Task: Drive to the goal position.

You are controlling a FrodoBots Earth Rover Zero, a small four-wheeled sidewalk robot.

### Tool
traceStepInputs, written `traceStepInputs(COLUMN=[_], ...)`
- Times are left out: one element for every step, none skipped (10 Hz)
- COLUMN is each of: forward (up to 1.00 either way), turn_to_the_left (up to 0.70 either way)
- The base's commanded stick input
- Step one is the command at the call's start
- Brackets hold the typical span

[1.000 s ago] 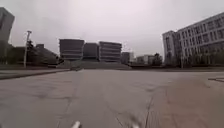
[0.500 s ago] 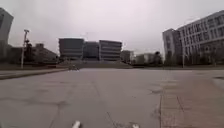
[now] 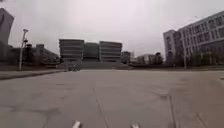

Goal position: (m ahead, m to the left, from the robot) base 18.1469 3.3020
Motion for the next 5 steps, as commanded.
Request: traceStepInputs(forward=[0.70, 0.70, 0.70, 0.70, 0.70], turn_to_the_left=[0.00, 0.00, 0.00, 0.00, 0.00])
